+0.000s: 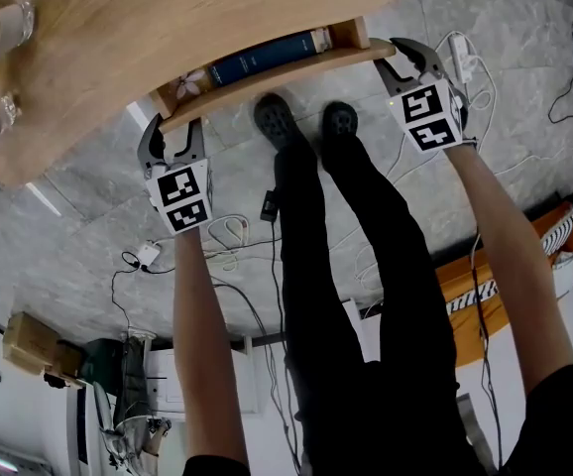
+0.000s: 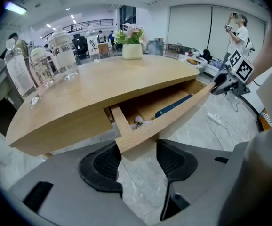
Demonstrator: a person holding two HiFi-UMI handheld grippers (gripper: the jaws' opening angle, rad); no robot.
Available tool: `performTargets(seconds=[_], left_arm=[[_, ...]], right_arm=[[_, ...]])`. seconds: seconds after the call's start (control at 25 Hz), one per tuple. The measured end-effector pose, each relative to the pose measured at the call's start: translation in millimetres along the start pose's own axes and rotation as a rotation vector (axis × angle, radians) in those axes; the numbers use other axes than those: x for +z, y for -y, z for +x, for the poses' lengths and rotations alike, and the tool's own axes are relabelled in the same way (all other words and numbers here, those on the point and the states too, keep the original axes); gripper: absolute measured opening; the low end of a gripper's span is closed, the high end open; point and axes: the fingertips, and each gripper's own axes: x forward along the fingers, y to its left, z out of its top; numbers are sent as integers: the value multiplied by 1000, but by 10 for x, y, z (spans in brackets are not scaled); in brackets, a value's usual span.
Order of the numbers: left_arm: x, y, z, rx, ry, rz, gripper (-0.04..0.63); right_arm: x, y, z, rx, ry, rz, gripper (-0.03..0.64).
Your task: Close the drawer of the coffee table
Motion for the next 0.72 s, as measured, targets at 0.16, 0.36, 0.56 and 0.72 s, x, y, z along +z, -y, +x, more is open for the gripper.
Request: performTargets(seconds=[0.16, 0.36, 0.56, 0.72], left_arm=[[140, -67, 51, 12, 15, -7, 238], [238, -187, 140, 22, 29, -5, 239], [314, -241, 226, 36, 43, -33, 241], [383, -269, 278, 46, 54, -57, 241]], right_arm=[[110, 111, 26, -11, 23, 2, 147], [240, 195, 101, -28, 39, 17, 146], [295, 272, 173, -42, 45, 35, 141], [339, 351, 200, -56, 52, 46, 140]])
